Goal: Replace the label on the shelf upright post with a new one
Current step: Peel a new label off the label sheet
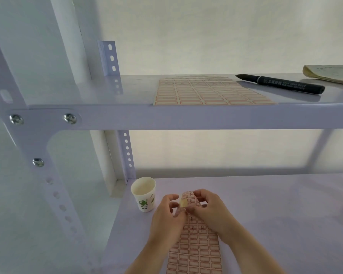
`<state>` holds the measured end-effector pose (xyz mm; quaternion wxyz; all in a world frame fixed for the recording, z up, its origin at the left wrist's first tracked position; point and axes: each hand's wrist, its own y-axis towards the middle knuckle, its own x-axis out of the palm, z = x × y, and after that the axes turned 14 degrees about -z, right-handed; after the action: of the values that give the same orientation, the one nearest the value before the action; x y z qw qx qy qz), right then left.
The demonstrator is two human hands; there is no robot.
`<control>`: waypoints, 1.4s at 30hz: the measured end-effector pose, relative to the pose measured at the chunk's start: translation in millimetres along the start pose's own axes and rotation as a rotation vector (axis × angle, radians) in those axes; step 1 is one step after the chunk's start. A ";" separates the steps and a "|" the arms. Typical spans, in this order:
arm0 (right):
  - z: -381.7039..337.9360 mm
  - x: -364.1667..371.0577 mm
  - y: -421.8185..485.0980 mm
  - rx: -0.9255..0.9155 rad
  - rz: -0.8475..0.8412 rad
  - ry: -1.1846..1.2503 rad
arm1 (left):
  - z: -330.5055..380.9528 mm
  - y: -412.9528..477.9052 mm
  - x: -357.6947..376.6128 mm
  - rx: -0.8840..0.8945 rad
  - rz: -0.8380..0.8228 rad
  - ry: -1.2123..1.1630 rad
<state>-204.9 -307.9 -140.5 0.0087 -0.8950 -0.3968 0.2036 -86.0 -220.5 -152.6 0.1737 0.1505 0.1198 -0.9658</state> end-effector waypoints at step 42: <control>-64.9 29.8 -56.8 -0.288 0.516 -0.191 | 49.0 -31.3 -15.9 0.293 -0.093 -0.585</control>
<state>-203.0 -238.2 -81.6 -0.2077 -0.9349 -0.1805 0.2241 -95.6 -201.2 -96.3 0.1329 -0.1155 -0.0687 -0.9820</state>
